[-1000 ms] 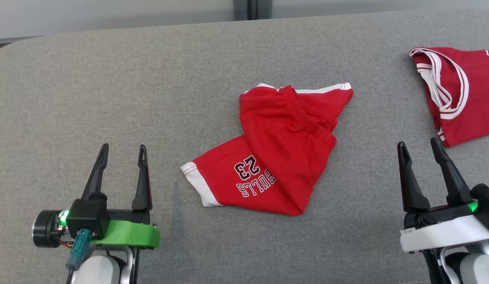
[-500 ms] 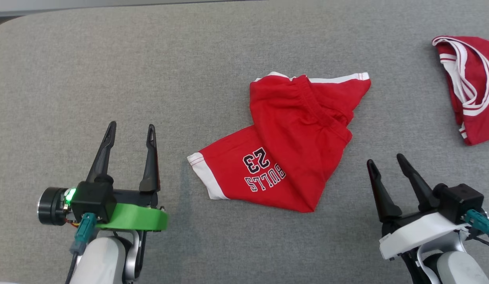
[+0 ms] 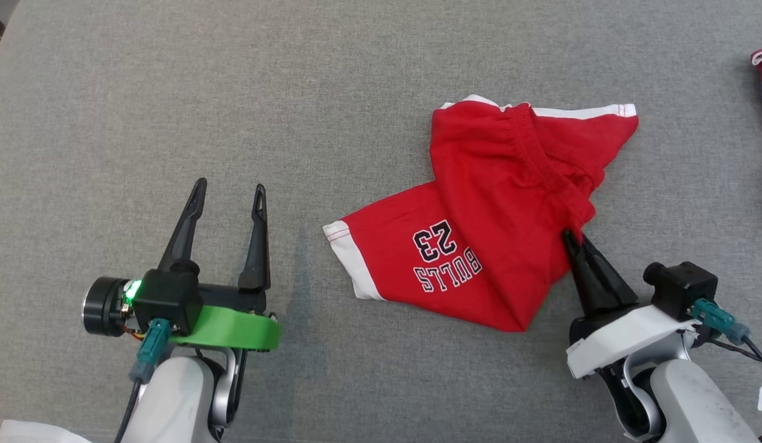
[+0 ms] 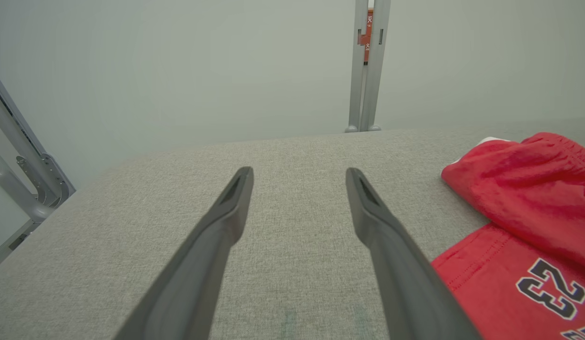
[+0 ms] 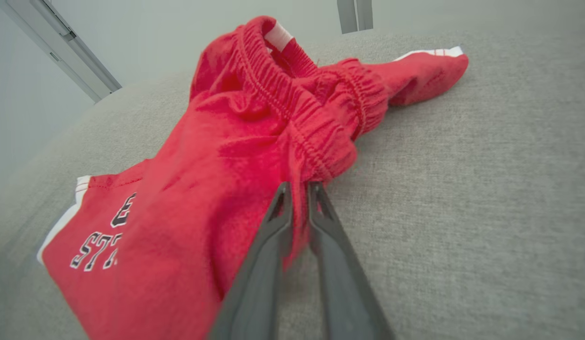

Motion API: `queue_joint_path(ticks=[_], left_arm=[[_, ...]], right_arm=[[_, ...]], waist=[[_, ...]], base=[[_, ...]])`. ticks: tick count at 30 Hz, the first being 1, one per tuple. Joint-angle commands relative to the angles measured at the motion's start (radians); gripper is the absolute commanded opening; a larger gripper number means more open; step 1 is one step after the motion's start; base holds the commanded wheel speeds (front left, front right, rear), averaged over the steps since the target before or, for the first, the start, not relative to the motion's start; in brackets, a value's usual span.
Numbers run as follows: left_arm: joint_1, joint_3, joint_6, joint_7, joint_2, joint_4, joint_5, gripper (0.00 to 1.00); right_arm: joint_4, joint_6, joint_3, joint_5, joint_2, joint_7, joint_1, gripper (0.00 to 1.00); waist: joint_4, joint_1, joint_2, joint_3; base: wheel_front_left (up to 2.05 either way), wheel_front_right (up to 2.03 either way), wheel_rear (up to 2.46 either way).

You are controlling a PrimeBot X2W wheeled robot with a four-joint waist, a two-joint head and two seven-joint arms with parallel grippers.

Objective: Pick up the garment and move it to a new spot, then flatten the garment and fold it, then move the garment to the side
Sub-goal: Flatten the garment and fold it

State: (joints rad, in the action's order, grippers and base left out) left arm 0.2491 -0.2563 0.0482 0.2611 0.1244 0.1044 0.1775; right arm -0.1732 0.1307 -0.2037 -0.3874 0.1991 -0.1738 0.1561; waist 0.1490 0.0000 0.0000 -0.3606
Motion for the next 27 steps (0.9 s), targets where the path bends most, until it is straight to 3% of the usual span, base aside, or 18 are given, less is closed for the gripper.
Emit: queue_joint_path(ticks=[1, 9, 17, 22, 27], left_arm=[[0.011, 0.006, 0.000, 0.004, -0.001, -0.002, -0.006, 1.00], [-0.021, 0.022, 0.003, 0.004, 0.010, -0.019, -0.014, 1.00], [-0.027, 0.029, 0.000, 0.004, 0.016, -0.028, -0.017, 1.00], [-0.013, 0.016, -0.008, 0.004, 0.007, -0.021, -0.019, 1.00], [0.009, 0.001, -0.020, 0.004, -0.004, -0.015, -0.019, 1.00]], right_arm=[[0.007, 0.000, 0.010, -0.012, 0.004, -0.015, -0.005, 0.00], [0.146, 0.000, 0.122, -0.021, -0.056, -0.058, -0.119, 0.00], [0.292, 0.000, 0.216, 0.033, -0.099, -0.033, -0.183, 0.00], [0.330, 0.000, 0.181, 0.075, -0.095, 0.044, -0.131, 0.00], [0.277, 0.000, 0.094, 0.094, -0.107, 0.115, -0.053, 0.00]], waist=[[-0.004, 0.0000, 0.0000, 0.005], [-0.055, 0.0000, 0.0000, 0.029], [-0.087, 0.0000, 0.0000, 0.037], [-0.076, 0.0000, 0.0000, 0.035], [-0.044, 0.0000, 0.0000, 0.020]], base=[[0.00, 0.00, 0.00], [0.00, 0.00, 0.00], [0.00, 0.00, 0.00], [0.00, 0.00, 0.00], [0.00, 0.00, 0.00]])
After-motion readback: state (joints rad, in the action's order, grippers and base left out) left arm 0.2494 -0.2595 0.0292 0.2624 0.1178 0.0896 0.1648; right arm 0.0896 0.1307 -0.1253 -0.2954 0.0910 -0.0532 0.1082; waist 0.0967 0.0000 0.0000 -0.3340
